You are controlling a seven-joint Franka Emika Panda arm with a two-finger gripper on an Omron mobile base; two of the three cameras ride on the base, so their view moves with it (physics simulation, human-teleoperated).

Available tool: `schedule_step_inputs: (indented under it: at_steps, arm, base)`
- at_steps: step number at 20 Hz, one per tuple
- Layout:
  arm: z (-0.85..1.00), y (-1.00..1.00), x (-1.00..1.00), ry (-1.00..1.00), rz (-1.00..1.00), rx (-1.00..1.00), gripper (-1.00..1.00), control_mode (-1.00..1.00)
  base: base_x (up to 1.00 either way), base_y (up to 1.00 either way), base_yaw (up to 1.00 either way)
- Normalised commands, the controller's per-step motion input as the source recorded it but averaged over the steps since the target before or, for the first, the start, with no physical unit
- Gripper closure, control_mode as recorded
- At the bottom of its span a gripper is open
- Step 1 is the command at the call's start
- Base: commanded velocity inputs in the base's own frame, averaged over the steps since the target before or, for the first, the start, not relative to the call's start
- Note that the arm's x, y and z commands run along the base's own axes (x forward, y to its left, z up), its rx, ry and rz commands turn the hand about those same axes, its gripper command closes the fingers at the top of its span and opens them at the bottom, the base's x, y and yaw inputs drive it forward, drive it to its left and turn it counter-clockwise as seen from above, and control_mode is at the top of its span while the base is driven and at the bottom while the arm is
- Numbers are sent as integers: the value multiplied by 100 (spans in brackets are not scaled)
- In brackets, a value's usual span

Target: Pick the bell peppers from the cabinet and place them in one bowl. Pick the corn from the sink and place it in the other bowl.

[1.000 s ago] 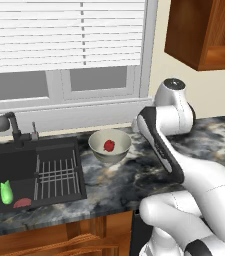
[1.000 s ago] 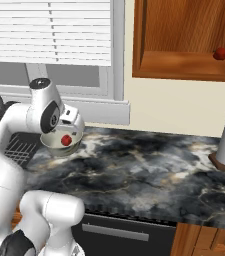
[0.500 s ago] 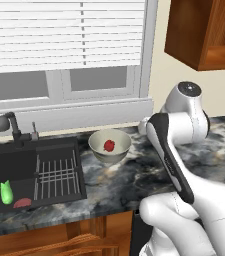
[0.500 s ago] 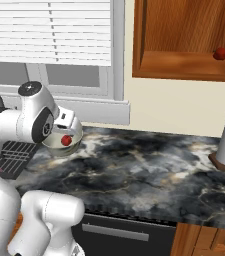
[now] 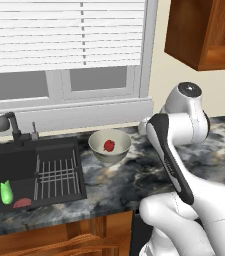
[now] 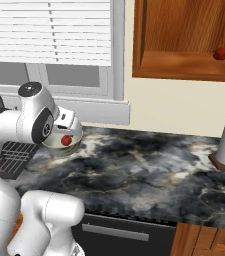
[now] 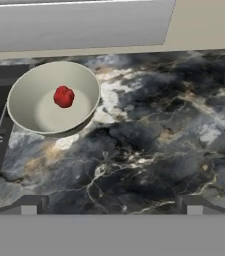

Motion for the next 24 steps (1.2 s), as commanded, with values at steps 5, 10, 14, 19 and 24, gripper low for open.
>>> schedule_step_inputs:
  at_steps: [5, 10, 14, 19, 24]
  arm:
    - [0, 0, 0, 0, 0, 0, -100, 100]
    - [0, 0, 0, 0, 0, 0, -100, 100]
    - [0, 0, 0, 0, 0, 0, -100, 100]
    - [0, 0, 0, 0, 0, 0, -100, 100]
    - [0, 0, 0, 0, 0, 0, -100, 100]
  base:
    - [-30, -2, 0]
    - [-97, -46, -12]
    - [-18, -87, -6]
    - [0, -100, 0]
    - [0, -86, 0]
